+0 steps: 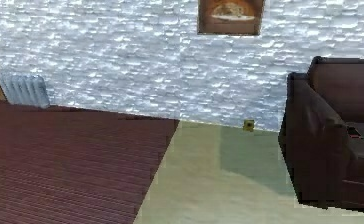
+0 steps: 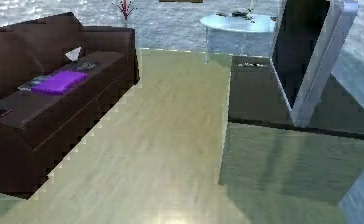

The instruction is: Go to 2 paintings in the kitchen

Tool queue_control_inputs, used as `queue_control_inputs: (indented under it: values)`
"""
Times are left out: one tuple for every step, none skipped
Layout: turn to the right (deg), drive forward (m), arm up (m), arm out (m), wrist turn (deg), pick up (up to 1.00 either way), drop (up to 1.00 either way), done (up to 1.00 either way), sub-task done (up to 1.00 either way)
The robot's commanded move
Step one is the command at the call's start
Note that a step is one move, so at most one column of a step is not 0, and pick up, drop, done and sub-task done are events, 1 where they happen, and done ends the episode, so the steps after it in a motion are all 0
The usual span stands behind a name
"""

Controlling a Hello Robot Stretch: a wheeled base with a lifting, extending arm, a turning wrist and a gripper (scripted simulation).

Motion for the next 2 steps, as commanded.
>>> queue_control_inputs:
  values:
    - [0.0,0.4,0.0,0.0,0.0,0.0,0.0,0.0,0.0]
    - [-45.0,0.0,0.0,0.0,0.0,0.0,0.0,0.0,0.0]
